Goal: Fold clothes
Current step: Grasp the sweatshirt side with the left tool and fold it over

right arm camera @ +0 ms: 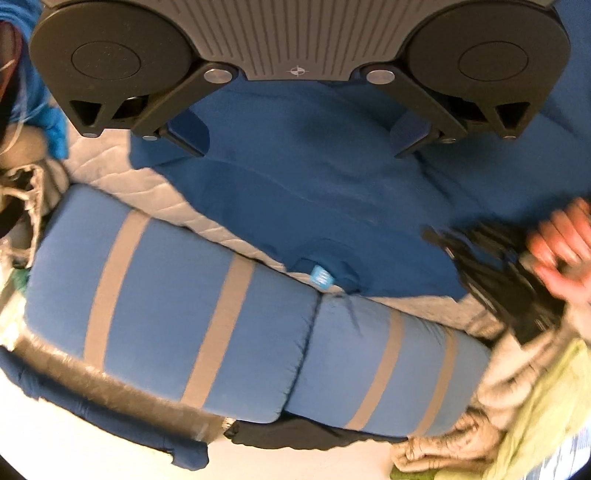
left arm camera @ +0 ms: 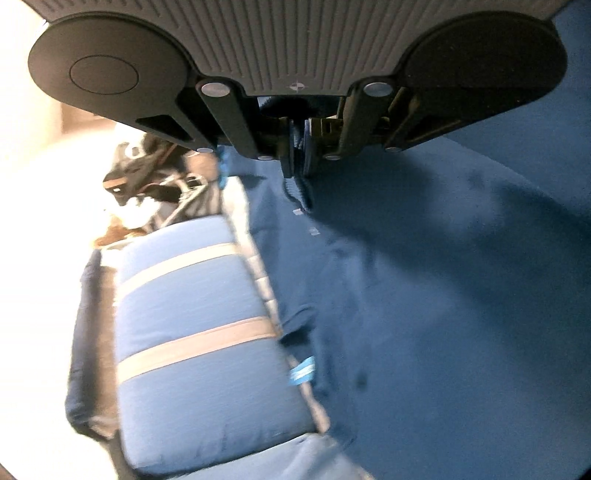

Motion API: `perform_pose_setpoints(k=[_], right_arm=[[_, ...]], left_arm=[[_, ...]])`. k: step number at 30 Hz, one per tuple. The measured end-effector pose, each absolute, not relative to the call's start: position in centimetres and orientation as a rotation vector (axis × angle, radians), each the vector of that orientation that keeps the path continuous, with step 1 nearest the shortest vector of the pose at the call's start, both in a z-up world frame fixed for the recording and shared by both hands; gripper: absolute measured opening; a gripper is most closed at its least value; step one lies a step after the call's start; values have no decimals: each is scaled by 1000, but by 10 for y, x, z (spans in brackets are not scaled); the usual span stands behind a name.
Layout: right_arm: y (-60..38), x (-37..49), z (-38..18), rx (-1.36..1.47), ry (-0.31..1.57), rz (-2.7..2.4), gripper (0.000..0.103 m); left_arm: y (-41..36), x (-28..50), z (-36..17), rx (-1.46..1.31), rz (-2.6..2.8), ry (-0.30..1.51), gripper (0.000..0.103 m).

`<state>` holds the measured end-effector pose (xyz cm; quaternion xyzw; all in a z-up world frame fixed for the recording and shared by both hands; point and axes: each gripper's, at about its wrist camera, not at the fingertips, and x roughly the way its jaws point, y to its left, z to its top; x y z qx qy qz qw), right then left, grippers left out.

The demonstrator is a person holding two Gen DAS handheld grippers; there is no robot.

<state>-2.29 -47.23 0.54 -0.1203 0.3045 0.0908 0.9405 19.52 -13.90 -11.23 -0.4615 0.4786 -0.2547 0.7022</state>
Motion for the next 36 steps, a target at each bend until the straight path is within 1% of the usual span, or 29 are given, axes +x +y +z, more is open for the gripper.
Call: perform_pose_setpoints(k=[8,14,18,21,27,33,36], right_arm=[[-475,-27,-28,-372,609,224,103],[-470,-9,-57,-489,610,117,103],[-480,10,-69,-498,613,28,103],[-493,25,-71,-453,624,-37,103],[-528,51,-67,-304,641,-150,103],[-562,63,-58,-115,658,-193,103],[-571,68,-54,-76,658,-211,103]], left_arm=[[-126,185,-61,-1055,-620,943,5],[-121,179,-38,-1091,-659,892,5],[-121,178,-26,-1099,-688,867,5],[-119,176,-18,-1095,-706,847,5],[-107,171,7,-983,-647,727,4],[-88,169,20,-929,-587,690,4],[-79,167,24,-914,-571,669,4]])
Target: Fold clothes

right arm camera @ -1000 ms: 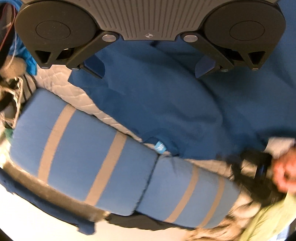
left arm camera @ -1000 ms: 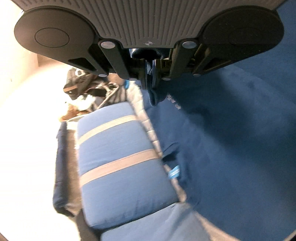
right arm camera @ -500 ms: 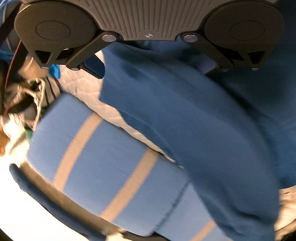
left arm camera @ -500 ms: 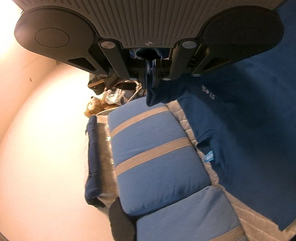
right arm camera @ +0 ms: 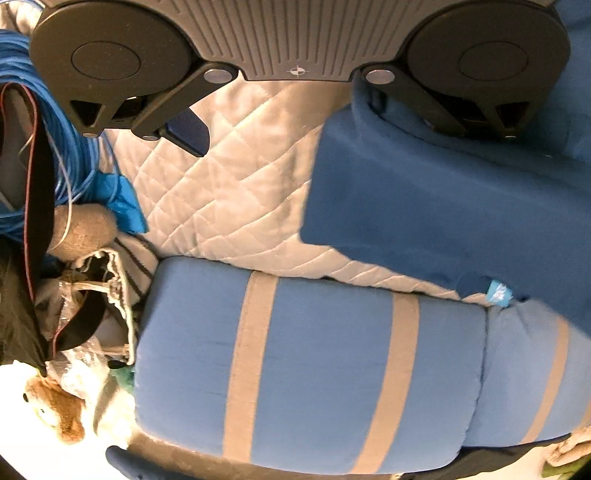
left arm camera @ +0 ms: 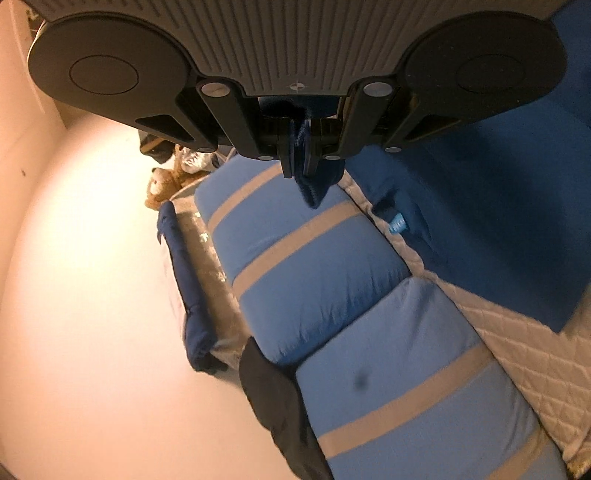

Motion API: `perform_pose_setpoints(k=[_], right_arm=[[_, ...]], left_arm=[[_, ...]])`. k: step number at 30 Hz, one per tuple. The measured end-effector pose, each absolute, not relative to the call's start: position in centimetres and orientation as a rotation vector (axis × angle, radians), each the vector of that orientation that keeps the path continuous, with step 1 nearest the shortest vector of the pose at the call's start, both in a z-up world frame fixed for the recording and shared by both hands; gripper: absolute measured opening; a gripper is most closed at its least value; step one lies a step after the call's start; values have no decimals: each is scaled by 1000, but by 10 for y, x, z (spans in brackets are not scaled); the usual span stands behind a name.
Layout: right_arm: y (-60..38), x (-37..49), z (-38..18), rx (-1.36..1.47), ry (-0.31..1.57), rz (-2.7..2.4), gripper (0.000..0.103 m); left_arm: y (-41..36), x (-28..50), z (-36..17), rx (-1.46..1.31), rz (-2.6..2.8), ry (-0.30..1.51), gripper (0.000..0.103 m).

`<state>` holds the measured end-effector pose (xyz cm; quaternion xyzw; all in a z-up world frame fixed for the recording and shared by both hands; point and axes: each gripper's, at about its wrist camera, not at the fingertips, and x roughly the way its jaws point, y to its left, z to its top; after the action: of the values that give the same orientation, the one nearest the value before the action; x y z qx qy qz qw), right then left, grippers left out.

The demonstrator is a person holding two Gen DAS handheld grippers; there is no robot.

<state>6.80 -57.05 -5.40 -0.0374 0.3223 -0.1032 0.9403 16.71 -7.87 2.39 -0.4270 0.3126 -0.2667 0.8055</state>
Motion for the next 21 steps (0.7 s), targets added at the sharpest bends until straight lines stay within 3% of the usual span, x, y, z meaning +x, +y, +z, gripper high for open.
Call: perform_pose_setpoints(k=[15,18,21], right_arm=[[-556,73,-68,-278,691,-145,102],[-551,68,-72,-310,714,-83,92],[-545,62,-76,-339,731,-15,71]], left_arm=[[-44,167,13,-839,-442,676,4],[-35,168,6,-830,-417,709,4],[-26,169,-4,-814,-396,756,4]])
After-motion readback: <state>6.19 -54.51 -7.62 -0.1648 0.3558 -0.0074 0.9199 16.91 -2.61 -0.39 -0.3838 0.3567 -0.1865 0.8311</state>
